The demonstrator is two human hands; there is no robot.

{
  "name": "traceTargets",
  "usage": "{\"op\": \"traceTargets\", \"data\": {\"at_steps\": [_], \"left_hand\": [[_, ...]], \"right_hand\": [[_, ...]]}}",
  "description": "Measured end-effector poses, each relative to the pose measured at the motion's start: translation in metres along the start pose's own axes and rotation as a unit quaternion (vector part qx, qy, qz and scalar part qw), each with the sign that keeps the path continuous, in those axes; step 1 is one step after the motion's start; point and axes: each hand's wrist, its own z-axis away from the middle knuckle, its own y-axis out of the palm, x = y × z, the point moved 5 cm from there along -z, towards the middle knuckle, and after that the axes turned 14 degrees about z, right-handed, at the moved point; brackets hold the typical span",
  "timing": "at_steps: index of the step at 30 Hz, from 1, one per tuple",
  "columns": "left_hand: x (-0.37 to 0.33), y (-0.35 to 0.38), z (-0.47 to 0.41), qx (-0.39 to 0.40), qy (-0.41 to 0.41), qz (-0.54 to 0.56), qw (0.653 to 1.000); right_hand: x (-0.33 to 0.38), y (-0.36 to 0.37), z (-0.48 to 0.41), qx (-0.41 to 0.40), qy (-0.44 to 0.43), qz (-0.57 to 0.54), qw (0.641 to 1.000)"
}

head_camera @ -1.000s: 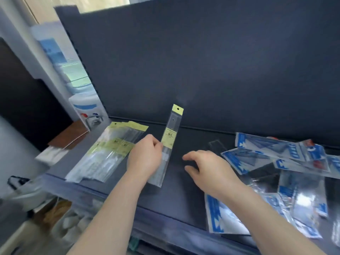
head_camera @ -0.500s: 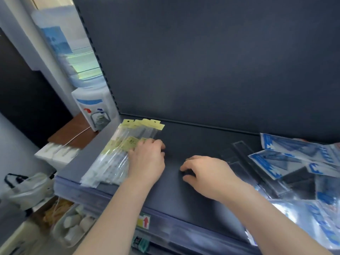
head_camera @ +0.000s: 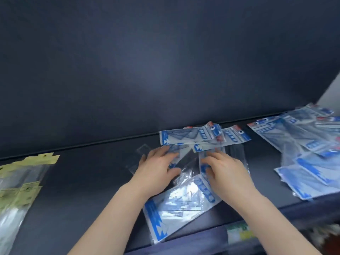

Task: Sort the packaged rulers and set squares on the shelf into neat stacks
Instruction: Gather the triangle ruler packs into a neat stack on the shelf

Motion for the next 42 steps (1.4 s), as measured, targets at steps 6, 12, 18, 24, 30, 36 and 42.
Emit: {"op": "traceTargets", "data": {"at_steps": [6, 12, 18, 24, 30, 36, 42], "left_hand": [[-0.046, 0.031, -0.03, -0.024, -0.006, -0.069, 0.997], [-0.083, 0.068, -0.061, 0.034, -0.037, -0.061, 0.997], [-0.112, 0.089, -0.079, 0.054, -0.059, -0.104, 0.991], [-0.153, 0.096, -0.082, -0.039, 0.003, -0.121, 0.992], [-0.165, 0.092, -0.072, -0.069, -0.083, -0.152, 0.982], [-0.158, 0.084, -0.073, -0.066, -0.157, -0.05, 0.984], [-0.151, 0.083, -0.066, -0.071, -0.171, 0.003, 0.983]], "right_hand": [[-0.075, 0.004, 0.016, -0.021, 0.067, -0.006, 0.997], [-0.121, 0.007, 0.022, -0.058, 0.039, -0.04, 0.997], [-0.152, 0.006, 0.022, -0.075, 0.014, -0.04, 0.996], [-0.18, 0.012, 0.024, -0.09, 0.008, -0.053, 0.995], [-0.201, 0.016, 0.026, -0.094, -0.034, -0.068, 0.993], [-0.211, 0.018, 0.021, -0.051, -0.072, -0.123, 0.988], [-0.221, 0.011, 0.023, -0.072, -0.024, -0.154, 0.985]]}}
